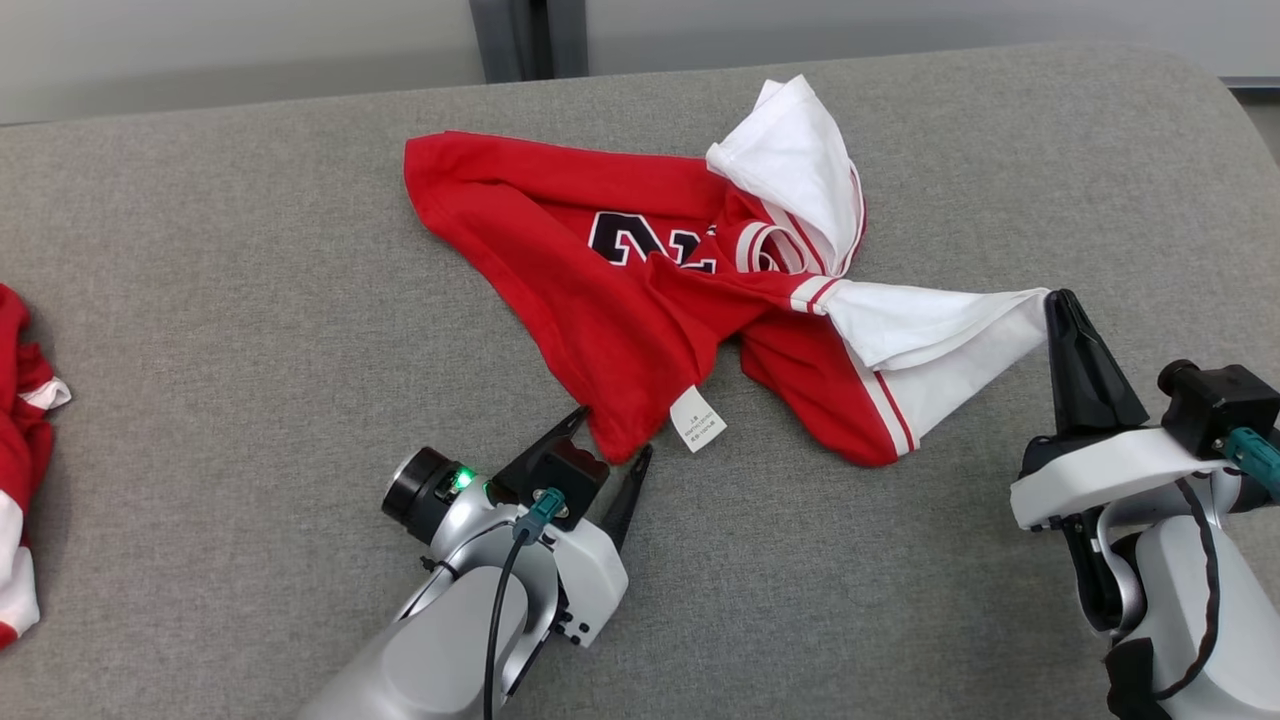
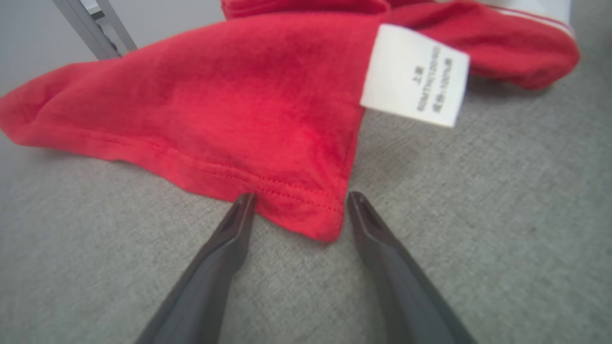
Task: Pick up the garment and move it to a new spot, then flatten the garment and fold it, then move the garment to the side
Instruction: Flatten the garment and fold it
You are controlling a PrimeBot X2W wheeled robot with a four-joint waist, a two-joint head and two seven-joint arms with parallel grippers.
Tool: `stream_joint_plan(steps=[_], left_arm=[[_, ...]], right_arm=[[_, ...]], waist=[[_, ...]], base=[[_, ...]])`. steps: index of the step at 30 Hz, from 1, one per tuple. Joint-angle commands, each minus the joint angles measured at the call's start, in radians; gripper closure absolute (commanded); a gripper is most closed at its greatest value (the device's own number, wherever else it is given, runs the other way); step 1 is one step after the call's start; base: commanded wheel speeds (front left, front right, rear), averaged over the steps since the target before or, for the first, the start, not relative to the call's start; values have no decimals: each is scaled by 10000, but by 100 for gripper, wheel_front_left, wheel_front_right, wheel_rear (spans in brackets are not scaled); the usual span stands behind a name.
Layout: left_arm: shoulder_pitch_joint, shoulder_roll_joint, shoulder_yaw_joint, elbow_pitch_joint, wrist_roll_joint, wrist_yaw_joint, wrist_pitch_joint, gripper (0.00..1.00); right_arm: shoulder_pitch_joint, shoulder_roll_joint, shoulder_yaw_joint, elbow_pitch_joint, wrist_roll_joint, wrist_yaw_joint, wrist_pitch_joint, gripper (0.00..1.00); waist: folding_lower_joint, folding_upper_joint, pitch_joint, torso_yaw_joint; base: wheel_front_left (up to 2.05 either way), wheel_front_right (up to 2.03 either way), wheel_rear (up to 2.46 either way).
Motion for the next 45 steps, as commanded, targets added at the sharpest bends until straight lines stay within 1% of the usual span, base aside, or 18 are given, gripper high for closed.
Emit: stream_joint_plan(steps=[1, 10, 11, 12, 13, 14, 15, 20, 26, 27, 30, 34, 37, 40, 41, 45], left_arm=[[-142, 44, -93, 84, -87, 70, -48, 0], [-424, 48, -626, 212, -589, 397, -44, 0], [-444, 48, -667, 191, -607, 435, -39, 2], [-446, 45, -704, 176, -638, 463, -41, 13], [-429, 45, -740, 165, -672, 496, -42, 62], [-411, 48, -766, 153, -685, 501, -44, 77], [-373, 44, -777, 93, -739, 557, -47, 100], [-138, 45, -688, -92, -758, 666, -48, 100], [312, 106, 105, -547, -640, 829, -49, 100], [312, 106, 105, -547, -640, 829, -49, 100], [544, 286, 678, -1036, -425, 922, -49, 100], [878, 540, 1517, -1658, -221, 956, -49, 100], [990, 749, 2031, -2024, -15, 888, -49, 100], [870, 1034, 2395, -2300, 360, 943, -49, 100], [829, 1114, 2486, -2364, 463, 905, -49, 100], [471, 1422, 2850, -2426, 695, 713, -49, 100]], right_arm=[[-98, -79, -35, 3, 73, 2, -26, 100], [-126, -56, -31, -75, 52, 2, -26, 100], [-129, -53, -14, -81, 52, 2, -26, 100], [-128, -49, 4, -78, 50, 2, -26, 100], [-120, -50, 23, -71, 47, 2, -26, 100], [-107, -55, 37, -62, 49, 2, -26, 100], [-59, -72, 51, -36, 52, 2, -26, 100], [109, -114, 2, 63, 15, 2, -26, 100], [264, -236, 167, 148, -33, 2, -26, 100], [264, -236, 167, 148, -33, 2, -26, 100], [269, -391, 188, 182, -202, 2, -24, 100], [-46, -746, 380, 201, -639, 2, -26, 100], [-384, -1151, 535, 260, -988, 2, -26, 100], [-834, -1651, 857, 290, -1480, 2, -26, 100], [-1019, -1839, 985, 285, -1669, 2, -26, 100], [-1797, -2262, 1388, 461, -2038, 2, -26, 100]], waist=[[0, 0, 8, 14], [0, 0, 81, 85], [0, 0, 83, 83], [0, 0, 81, 80], [0, 0, 76, 77], [0, 0, 66, 79], [0, 0, 27, 92], [0, 0, -165, 180], [0, 0, -600, 353], [0, 0, -600, 353], [0, 0, -879, 465], [0, 0, -1305, 523], [0, 0, -1620, 578], [0, 0, -1966, 643], [0, 0, -2074, 657], [0, 0, -2493, 649]], base=[[0, 0, 0], [0, 0, 0], [0, 0, 0], [0, 0, 0], [0, 0, 0], [0, 0, 0], [0, 0, 0], [0, 0, 0], [0, 0, 0], [0, 0, 0], [0, 0, 0], [0, 0, 0], [0, 0, 0], [0, 0, 0], [0, 0, 0], [0, 0, 0]])
